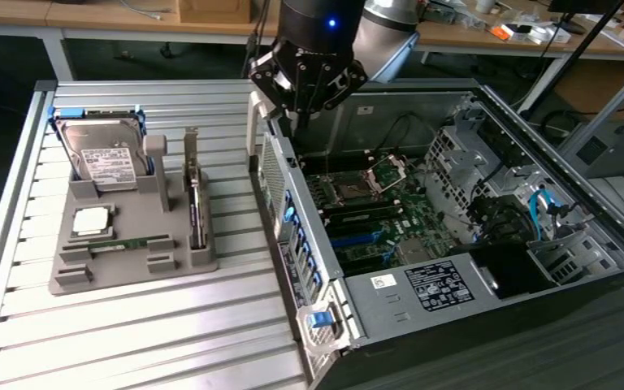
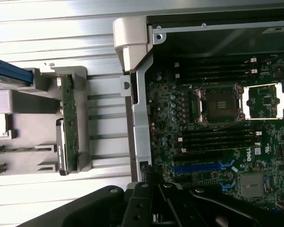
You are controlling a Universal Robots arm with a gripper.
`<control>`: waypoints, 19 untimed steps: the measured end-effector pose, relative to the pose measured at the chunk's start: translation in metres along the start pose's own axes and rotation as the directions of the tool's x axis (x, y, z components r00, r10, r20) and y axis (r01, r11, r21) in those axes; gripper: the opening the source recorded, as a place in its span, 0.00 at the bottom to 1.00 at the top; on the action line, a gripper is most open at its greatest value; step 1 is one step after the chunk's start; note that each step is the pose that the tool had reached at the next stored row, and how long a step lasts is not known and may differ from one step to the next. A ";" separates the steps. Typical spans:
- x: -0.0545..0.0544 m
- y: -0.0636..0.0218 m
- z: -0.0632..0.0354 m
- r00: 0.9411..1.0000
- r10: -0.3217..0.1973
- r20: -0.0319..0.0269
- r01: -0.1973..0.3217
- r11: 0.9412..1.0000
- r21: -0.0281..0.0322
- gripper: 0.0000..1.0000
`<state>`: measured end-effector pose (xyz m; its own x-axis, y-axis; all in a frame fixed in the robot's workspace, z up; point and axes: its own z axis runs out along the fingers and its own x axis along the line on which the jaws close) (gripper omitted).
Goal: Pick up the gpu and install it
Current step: 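Reach for the gpu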
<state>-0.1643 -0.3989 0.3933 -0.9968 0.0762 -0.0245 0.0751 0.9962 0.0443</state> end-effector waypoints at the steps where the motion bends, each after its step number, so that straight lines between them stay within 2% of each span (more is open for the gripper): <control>1: 0.001 0.0000 0.0000 1.000 0.000 0.000 0.000 1.000 0.000 0.11; 19: 0.011 -0.0009 -0.0003 1.000 0.000 0.000 0.000 1.000 0.000 0.11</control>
<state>-0.1758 -0.3989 0.3933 -0.9968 0.0763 -0.0245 0.0752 0.9962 0.0444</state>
